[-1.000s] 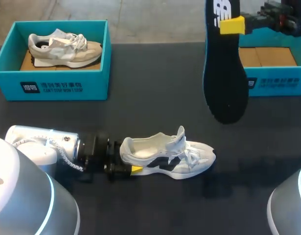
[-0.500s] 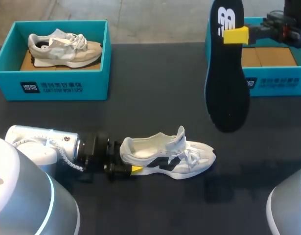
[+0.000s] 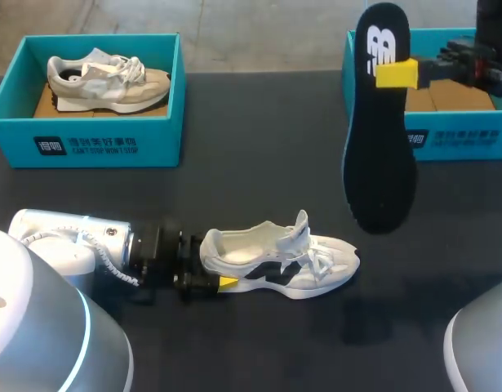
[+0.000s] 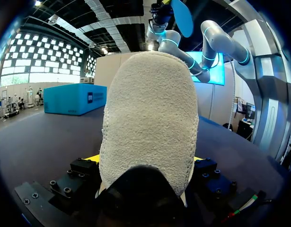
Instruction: Take the shoe out of the shoebox, open the shoe tongue, remove and reinsert the insole, then place the shoe into the shoebox
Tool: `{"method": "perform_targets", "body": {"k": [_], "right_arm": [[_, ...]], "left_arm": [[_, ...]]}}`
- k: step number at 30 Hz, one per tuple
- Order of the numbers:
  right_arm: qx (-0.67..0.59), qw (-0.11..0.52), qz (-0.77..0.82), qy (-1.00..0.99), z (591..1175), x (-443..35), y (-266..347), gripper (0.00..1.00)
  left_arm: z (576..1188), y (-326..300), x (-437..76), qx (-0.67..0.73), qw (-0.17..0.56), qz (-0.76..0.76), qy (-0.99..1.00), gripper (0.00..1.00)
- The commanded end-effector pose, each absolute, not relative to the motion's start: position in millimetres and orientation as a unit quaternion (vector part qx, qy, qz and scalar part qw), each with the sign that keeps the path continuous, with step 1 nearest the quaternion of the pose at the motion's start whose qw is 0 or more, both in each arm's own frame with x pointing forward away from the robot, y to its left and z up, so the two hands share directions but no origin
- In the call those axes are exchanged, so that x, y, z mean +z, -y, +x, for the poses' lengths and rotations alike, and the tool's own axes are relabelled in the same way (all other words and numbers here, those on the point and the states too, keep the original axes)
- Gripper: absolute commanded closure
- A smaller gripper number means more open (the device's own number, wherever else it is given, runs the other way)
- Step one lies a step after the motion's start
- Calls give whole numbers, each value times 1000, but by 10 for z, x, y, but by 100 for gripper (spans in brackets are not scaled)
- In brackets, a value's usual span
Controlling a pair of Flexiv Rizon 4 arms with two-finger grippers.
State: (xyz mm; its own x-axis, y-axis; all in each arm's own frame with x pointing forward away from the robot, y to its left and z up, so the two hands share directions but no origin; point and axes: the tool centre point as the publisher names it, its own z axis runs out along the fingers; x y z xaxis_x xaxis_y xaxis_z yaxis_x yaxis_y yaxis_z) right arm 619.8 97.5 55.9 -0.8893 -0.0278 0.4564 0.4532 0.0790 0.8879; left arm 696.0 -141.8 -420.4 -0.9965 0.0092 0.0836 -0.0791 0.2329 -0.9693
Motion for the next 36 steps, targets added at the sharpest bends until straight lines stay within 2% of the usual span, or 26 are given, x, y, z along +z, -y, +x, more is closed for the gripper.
{"method": "perform_targets", "body": {"k": [1,36], "right_arm": [[-666,171,-171,705,5967,478,-873,100],[-694,197,-231,652,5783,456,-919,100]], "left_arm": [[6968,1425,-4208,618,37,21,785,100],[6968,1425,-4208,618,37,21,785,100]]}}
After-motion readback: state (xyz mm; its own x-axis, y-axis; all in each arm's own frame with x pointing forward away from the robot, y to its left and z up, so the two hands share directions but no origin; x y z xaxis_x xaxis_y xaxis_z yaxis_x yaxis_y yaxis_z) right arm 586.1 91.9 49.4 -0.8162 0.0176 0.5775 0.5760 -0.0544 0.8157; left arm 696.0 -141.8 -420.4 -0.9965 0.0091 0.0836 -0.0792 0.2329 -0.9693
